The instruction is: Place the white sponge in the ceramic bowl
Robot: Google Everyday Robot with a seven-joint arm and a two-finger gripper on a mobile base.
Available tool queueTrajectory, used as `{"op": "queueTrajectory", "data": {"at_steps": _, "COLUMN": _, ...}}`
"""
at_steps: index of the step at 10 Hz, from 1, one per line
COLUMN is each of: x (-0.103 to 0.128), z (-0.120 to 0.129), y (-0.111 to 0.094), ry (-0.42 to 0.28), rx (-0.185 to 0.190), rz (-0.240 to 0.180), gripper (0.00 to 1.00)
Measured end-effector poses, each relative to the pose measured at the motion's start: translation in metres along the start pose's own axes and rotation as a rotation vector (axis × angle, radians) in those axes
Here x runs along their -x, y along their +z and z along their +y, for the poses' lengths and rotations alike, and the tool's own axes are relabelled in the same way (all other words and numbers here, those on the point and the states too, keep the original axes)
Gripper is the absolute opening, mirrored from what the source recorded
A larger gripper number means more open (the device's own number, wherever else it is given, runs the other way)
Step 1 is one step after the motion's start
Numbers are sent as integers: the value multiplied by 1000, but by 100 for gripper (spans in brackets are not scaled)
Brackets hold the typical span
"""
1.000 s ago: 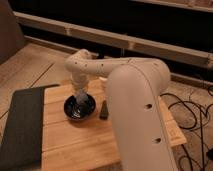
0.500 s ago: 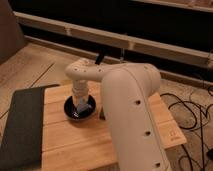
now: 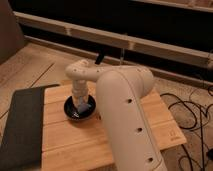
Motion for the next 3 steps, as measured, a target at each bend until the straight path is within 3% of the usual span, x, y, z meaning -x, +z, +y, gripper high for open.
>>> {"op": "queueTrajectory", "data": {"at_steps": 3, "x": 2, "z": 2, "y": -1, "ry": -3, "rx": 7, "rz": 0, "gripper": 70}}
